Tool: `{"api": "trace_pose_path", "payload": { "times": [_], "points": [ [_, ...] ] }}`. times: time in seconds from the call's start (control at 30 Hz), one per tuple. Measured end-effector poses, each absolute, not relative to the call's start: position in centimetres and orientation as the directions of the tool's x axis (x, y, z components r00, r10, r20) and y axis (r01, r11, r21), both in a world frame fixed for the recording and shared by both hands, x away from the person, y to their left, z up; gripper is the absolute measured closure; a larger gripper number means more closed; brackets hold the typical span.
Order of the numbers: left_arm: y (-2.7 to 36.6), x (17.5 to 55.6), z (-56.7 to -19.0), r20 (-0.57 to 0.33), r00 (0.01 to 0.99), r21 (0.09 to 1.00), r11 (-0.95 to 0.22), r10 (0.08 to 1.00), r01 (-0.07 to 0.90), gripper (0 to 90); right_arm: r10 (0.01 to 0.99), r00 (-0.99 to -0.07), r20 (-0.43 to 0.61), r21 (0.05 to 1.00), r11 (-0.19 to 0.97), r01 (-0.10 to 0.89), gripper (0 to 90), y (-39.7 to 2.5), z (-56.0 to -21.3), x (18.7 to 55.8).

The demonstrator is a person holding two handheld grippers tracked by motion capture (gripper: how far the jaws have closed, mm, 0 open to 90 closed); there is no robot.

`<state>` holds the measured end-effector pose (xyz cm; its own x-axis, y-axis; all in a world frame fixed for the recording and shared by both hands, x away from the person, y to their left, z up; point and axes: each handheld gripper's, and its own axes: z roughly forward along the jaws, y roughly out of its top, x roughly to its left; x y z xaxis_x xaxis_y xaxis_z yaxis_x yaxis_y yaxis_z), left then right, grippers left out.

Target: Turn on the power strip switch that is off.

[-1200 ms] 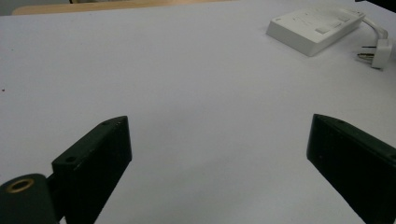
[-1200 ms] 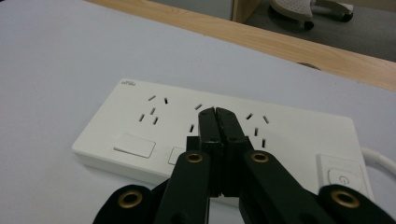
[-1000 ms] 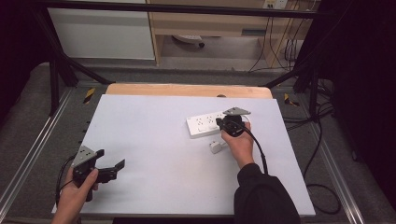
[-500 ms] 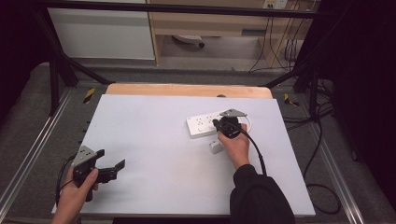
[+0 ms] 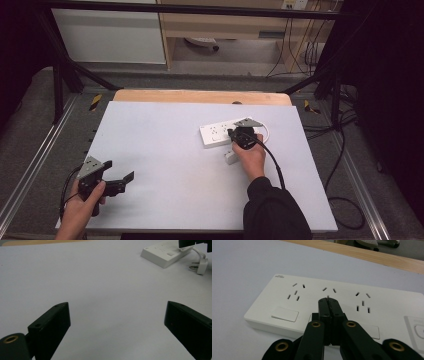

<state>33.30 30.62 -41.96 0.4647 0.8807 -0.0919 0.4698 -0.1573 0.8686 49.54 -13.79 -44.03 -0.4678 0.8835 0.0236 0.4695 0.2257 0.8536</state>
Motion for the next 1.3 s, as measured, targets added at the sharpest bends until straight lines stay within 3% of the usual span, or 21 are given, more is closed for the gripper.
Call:
{"api": "trace_pose_path", "payload": {
  "times": [0.7, 1.3],
  "points": [
    [30.66, 33.24, -42.0, -0.098, 0.463, 0.865, -0.155, 0.881, 0.477, 6.9, 0.901, -0.431, 0.044, 0.871, 0.176, 0.459, 90.0, -14.31, -44.59, 49.75],
    [30.7, 33.29, -42.03, -0.102, 0.461, 0.866, -0.15, 0.881, 0.477, 6.9, 0.898, -0.441, -0.007, 0.866, 0.226, 0.446, 90.0, -14.24, -44.86, 49.5]
  ]
}}
